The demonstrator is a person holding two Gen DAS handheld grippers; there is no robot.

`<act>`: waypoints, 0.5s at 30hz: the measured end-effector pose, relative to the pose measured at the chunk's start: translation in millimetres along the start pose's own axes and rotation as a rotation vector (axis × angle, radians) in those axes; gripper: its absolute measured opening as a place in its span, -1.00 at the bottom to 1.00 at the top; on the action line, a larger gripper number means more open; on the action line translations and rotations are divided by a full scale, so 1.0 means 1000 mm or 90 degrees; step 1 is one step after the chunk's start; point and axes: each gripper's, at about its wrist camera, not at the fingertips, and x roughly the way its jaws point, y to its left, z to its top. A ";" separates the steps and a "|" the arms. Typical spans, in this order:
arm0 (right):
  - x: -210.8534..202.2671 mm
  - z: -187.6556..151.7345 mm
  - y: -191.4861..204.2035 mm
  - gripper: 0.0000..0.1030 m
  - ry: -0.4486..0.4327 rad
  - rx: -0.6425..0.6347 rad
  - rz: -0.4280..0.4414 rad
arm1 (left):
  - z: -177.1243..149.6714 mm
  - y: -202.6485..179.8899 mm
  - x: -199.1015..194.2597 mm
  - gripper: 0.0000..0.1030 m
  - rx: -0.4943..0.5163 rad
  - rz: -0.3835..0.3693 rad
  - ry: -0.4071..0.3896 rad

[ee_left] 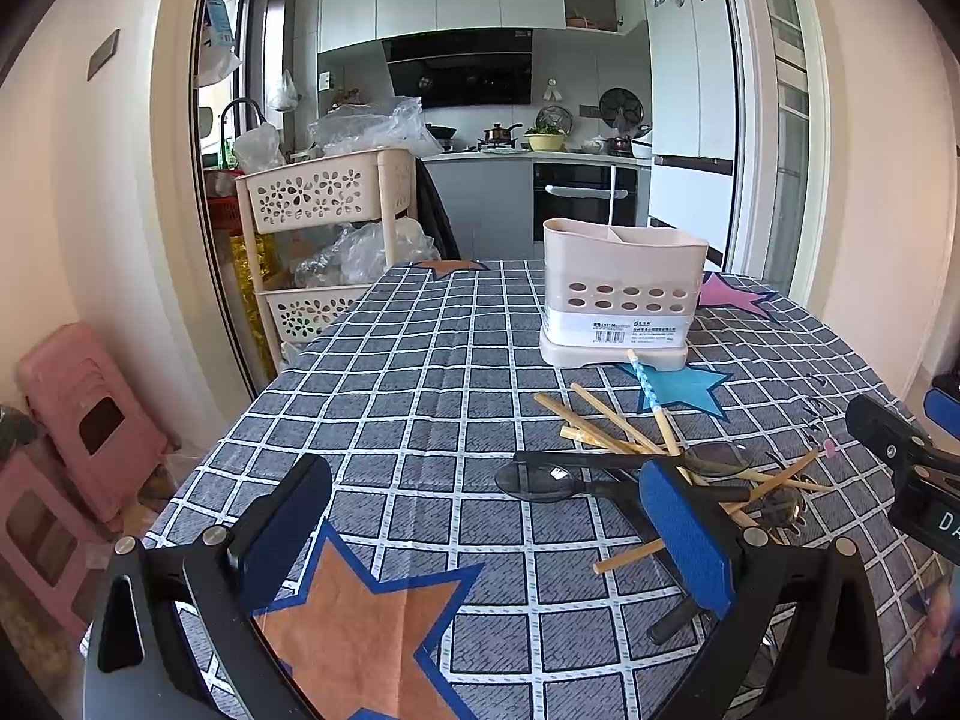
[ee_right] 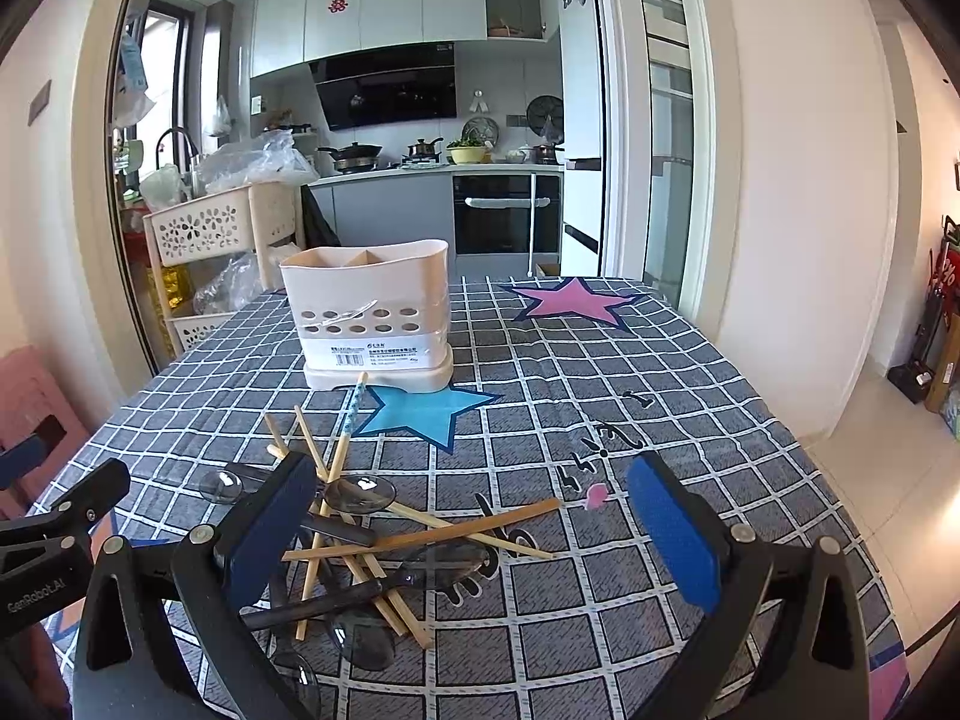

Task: Organize utensils

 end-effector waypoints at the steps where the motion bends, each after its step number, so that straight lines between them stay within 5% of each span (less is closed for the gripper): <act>1: 0.000 0.000 0.000 1.00 -0.001 0.000 0.001 | 0.000 0.000 0.000 1.00 0.000 0.000 0.000; 15: 0.000 0.000 0.001 1.00 -0.002 0.001 0.003 | 0.000 0.000 -0.001 1.00 -0.001 -0.002 -0.001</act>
